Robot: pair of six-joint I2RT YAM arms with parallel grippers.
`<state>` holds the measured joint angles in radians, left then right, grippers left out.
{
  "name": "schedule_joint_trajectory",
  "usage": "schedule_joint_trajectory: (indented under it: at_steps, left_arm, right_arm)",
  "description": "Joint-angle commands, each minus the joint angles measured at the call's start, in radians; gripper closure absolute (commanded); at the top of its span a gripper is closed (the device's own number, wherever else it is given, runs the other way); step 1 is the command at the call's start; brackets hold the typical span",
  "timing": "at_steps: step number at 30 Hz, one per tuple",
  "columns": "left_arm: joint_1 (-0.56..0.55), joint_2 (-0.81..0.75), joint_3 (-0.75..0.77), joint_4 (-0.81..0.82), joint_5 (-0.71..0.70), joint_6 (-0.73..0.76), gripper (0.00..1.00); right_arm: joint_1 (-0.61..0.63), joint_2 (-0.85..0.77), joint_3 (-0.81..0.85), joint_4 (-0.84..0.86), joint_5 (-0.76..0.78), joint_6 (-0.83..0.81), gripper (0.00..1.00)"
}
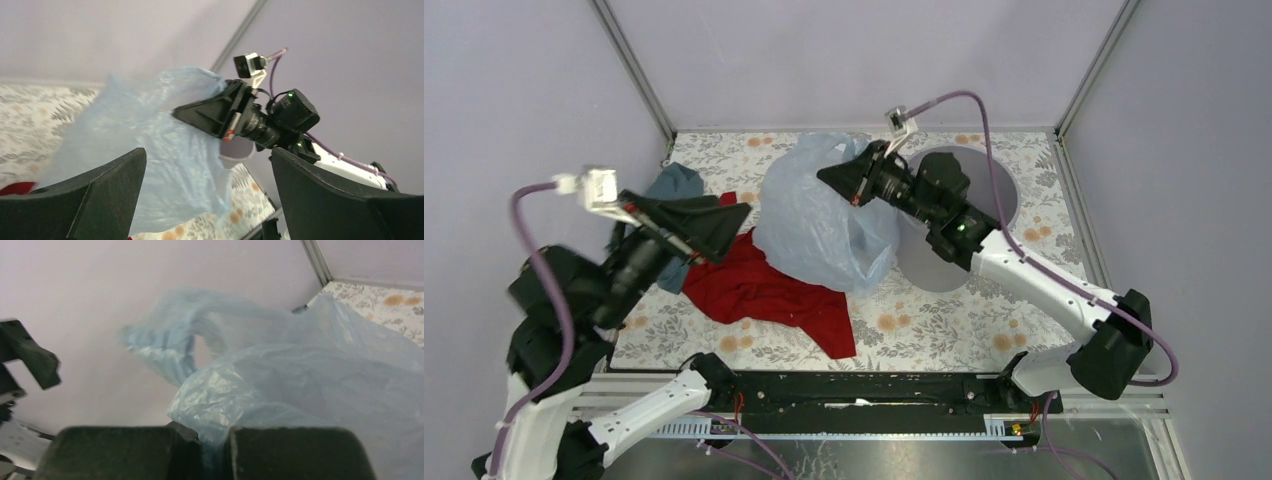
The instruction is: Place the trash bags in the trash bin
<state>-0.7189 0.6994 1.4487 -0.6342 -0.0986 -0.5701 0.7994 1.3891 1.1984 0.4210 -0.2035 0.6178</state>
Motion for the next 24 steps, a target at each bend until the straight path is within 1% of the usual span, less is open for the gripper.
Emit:
schedule_joint_trajectory:
  at_steps: [1, 3, 6, 8, 10, 11, 12, 15, 19, 24]
  left_arm:
    - [-0.001, -0.071, -0.014, 0.019, -0.167, 0.045, 0.01]
    - [-0.001, -0.102, -0.022, 0.015, -0.228, 0.037, 0.01]
    - [-0.002, -0.105, -0.008, -0.02, -0.292, 0.025, 0.01]
    - [-0.002, -0.083, 0.02, -0.053, -0.3, 0.031, 0.01]
    - [-0.001, -0.058, 0.043, -0.077, -0.288, 0.036, 0.01]
    - [-0.001, -0.045, 0.051, -0.081, -0.275, 0.039, 0.01]
    - [-0.002, -0.033, 0.057, -0.082, -0.259, 0.041, 0.01]
    - [-0.001, 0.002, 0.072, -0.07, -0.209, 0.049, 0.01]
    - [-0.002, 0.031, 0.07, 0.004, -0.093, 0.079, 0.01]
    - [-0.002, 0.099, 0.086, 0.041, -0.048, 0.099, 0.01]
  right_arm:
    - [-0.054, -0.054, 0.244, -0.222, -0.152, 0.043, 1.0]
    - [-0.078, -0.056, 0.343, -0.297, -0.166, 0.051, 1.0]
    - [-0.095, -0.072, 0.498, -0.428, -0.115, 0.055, 1.0]
    - [-0.095, -0.077, 0.621, -0.574, -0.029, 0.021, 1.0]
    - [-0.095, -0.07, 0.784, -0.745, 0.078, -0.057, 1.0]
    - [-0.095, -0.069, 0.84, -0.816, 0.137, -0.09, 1.0]
    - [-0.095, -0.077, 0.862, -0.866, 0.185, -0.119, 1.0]
    - [-0.095, -0.146, 0.81, -0.883, 0.29, -0.184, 1.0]
    - [-0.095, -0.232, 0.693, -0.859, 0.424, -0.273, 1.0]
    - [-0.095, -0.237, 0.692, -0.965, 0.574, -0.343, 1.0]
